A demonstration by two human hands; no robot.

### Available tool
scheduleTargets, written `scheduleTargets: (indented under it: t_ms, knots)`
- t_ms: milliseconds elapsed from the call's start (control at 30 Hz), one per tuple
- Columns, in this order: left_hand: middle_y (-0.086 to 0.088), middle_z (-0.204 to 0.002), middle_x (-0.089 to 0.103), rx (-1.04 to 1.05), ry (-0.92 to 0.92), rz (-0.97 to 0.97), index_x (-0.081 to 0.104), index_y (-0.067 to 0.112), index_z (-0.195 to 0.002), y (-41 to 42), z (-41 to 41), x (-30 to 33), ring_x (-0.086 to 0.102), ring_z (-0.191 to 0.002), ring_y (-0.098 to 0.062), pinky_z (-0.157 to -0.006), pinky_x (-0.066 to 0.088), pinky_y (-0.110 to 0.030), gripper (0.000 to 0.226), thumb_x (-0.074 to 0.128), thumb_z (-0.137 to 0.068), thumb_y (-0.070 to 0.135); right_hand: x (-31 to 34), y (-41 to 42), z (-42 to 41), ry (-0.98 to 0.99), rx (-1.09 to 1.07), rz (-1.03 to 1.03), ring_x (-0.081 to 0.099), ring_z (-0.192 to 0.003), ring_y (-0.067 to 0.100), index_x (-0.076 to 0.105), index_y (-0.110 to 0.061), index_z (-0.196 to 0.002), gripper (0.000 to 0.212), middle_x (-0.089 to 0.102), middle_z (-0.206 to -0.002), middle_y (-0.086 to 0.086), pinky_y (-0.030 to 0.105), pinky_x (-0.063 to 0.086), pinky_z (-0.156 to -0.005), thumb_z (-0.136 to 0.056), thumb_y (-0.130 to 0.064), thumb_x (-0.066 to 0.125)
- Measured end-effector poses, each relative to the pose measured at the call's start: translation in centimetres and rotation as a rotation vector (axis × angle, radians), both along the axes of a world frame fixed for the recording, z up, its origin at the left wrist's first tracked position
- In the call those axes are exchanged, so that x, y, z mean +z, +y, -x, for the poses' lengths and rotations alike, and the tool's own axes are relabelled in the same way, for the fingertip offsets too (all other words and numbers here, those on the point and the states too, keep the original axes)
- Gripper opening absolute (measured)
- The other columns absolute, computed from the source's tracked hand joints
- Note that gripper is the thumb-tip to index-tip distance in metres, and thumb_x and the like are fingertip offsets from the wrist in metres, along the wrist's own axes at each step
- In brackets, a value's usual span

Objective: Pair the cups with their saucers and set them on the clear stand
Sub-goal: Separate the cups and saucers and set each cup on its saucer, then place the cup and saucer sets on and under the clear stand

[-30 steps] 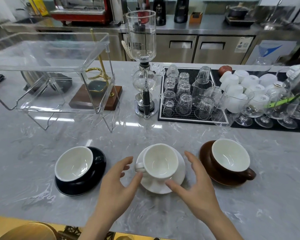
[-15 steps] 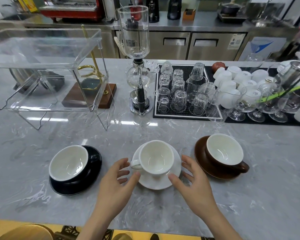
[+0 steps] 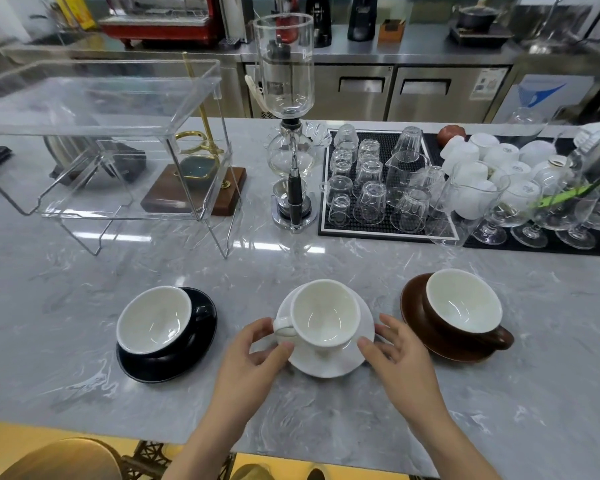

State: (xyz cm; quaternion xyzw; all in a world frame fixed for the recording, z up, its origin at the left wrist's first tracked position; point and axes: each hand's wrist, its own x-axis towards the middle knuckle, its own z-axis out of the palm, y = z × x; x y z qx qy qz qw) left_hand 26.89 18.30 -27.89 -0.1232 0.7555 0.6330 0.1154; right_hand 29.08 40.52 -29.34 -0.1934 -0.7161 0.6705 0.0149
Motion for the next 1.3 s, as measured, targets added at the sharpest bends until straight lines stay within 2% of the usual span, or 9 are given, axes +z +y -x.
scheduleTargets:
  t_ms: [267, 400, 533, 667, 733, 833, 1100, 1200, 1300]
  knots:
    - [0.0, -0.123, 0.068, 0.069, -0.075, -0.178, 0.061, 0.016, -0.129, 0.0, 0.7, -0.4, 0.075, -0.101, -0.015, -0.081, 0.062, -0.029, 0.043, 0.075, -0.089, 0.015, -0.3, 0.3, 0.4, -0.057, -0.019, 0.006, 0.071, -0.093, 0.007, 0.05, -0.021, -0.134, 0.052, 0.064, -0.117, -0.005, 0.027, 0.057, -0.08, -0.087, -0.023, 0.073]
    - [-0.005, -0.121, 0.066, 0.086, -0.109, -0.183, 0.06, 0.017, -0.129, 0.2, 1.3, -0.4, 0.074, -0.1, -0.019, -0.079, 0.062, -0.029, 0.044, 0.076, -0.088, 0.022, 0.1, 0.3, 1.2, -0.083, -0.02, 0.007, 0.071, -0.097, 0.02, 0.049, -0.022, -0.133, 0.05, 0.06, -0.113, -0.007, 0.025, 0.059, -0.07, -0.089, -0.03, 0.07]
    - [-0.008, -0.12, 0.065, 0.084, -0.13, -0.165, 0.057, 0.017, -0.132, 0.7, 2.1, -0.1, 0.073, -0.098, -0.022, -0.073, 0.063, -0.032, 0.052, 0.078, -0.086, 0.032, 0.5, 0.2, 2.3, -0.088, -0.027, -0.042, 0.068, -0.1, 0.015, 0.052, -0.018, -0.136, 0.061, 0.063, -0.114, -0.006, 0.042, 0.058, -0.088, -0.084, -0.044, 0.071]
    - [-0.01, -0.118, 0.066, 0.096, -0.156, -0.153, 0.054, 0.015, -0.135, 1.0, 3.0, -0.2, 0.072, -0.1, -0.026, -0.073, 0.065, -0.038, 0.067, 0.083, -0.078, 0.037, 1.1, 0.5, 3.5, -0.091, -0.002, -0.044, 0.062, -0.098, 0.004, 0.054, -0.018, -0.133, 0.058, 0.065, -0.114, -0.003, 0.026, 0.052, -0.081, -0.084, -0.042, 0.072]
    - [-0.012, -0.117, 0.067, 0.099, -0.164, -0.165, 0.053, 0.013, -0.135, 0.9, 3.2, -0.3, 0.074, -0.097, -0.028, -0.073, 0.065, -0.041, 0.068, 0.085, -0.077, 0.033, 1.2, 0.9, 3.9, -0.106, 0.024, -0.032, 0.063, -0.1, 0.007, 0.056, -0.017, -0.132, 0.057, 0.065, -0.115, 0.001, 0.027, 0.052, -0.08, -0.083, -0.04, 0.074]
    - [-0.015, -0.113, 0.069, 0.116, -0.162, -0.183, 0.055, 0.011, -0.13, 0.9, 3.4, -0.3, 0.075, -0.092, -0.029, -0.072, 0.065, -0.043, 0.064, 0.087, -0.076, 0.028, 1.1, 1.2, 4.2, -0.123, 0.036, -0.006, 0.065, -0.103, 0.018, 0.055, -0.017, -0.133, 0.064, 0.068, -0.113, 0.004, 0.042, 0.055, -0.091, -0.078, -0.041, 0.078]
    - [-0.02, -0.105, 0.071, 0.163, -0.104, -0.138, 0.058, 0.013, -0.108, 1.4, 3.7, 0.5, 0.075, -0.081, -0.038, -0.059, 0.062, -0.042, 0.076, 0.088, -0.045, 0.042, 1.4, 1.3, 4.6, -0.117, 0.048, -0.007, 0.068, -0.102, 0.023, 0.055, -0.021, -0.128, 0.069, 0.072, -0.107, 0.006, 0.053, 0.056, -0.091, -0.07, -0.045, 0.083]
    - [-0.022, -0.104, 0.07, 0.174, -0.067, -0.121, 0.058, 0.011, -0.106, 1.0, 3.7, 1.3, 0.075, -0.082, -0.037, -0.061, 0.064, -0.048, 0.073, 0.089, -0.046, 0.04, 2.0, 1.2, 4.8, -0.094, 0.042, -0.003, 0.068, -0.1, 0.023, 0.056, -0.022, -0.124, 0.063, 0.072, -0.104, 0.006, 0.054, 0.055, -0.092, -0.07, -0.04, 0.084]
    - [-0.025, -0.103, 0.068, 0.2, -0.024, -0.125, 0.057, 0.009, -0.102, 0.1, 3.8, 2.3, 0.074, -0.081, -0.035, -0.06, 0.063, -0.045, 0.055, 0.093, -0.063, 0.022, 3.2, 0.6, 5.2, -0.079, 0.051, 0.012, 0.069, -0.098, 0.025, 0.056, -0.022, -0.122, 0.061, 0.07, -0.105, 0.008, 0.052, 0.057, -0.088, -0.071, -0.039, 0.085]
